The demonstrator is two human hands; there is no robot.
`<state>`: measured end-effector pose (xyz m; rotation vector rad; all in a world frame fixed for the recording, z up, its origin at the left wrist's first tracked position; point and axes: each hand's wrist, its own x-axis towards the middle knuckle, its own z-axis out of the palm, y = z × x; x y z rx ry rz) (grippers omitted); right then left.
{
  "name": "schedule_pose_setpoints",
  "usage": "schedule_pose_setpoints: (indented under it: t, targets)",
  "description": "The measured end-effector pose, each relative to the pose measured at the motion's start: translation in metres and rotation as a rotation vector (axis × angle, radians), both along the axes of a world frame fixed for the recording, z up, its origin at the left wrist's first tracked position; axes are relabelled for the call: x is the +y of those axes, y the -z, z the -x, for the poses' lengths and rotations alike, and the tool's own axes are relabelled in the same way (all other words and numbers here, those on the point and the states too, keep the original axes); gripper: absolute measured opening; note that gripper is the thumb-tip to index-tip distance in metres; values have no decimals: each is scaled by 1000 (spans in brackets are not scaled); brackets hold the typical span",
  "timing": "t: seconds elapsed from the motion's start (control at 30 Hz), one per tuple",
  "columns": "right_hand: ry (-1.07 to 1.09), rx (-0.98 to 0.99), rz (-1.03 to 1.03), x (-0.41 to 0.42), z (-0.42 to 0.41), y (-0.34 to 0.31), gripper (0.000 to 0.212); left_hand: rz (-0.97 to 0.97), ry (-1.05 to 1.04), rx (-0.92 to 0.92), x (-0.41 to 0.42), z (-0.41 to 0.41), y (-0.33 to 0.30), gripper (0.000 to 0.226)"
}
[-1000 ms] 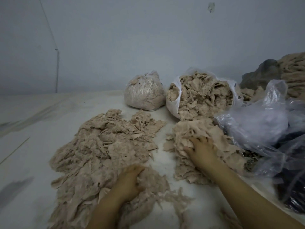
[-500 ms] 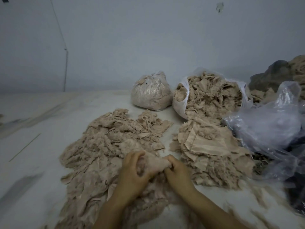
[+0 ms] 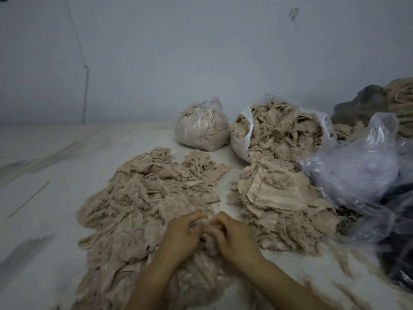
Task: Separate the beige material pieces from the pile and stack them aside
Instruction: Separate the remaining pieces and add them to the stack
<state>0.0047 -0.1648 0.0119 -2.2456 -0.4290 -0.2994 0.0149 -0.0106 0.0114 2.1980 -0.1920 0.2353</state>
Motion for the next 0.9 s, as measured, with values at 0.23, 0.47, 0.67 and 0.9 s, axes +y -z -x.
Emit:
schedule_pose_setpoints:
  t: [0.23,0.47,0.67,0.9]
  targets:
    - [222,273,-598,-27,-12,-2,22,-239,-164,-114,30,-7,-4,28]
    - [36,520,-882,-16,-3,-5,33,-314,205,-32,-6,-14,-7,20]
    - [363,413,-785,-19,-7,3,27,-292,64,-52,-1,-11,4,26]
    - [31,629,-1141,-27,-7,0,25,-41,81,22,-4,-5,-6,39]
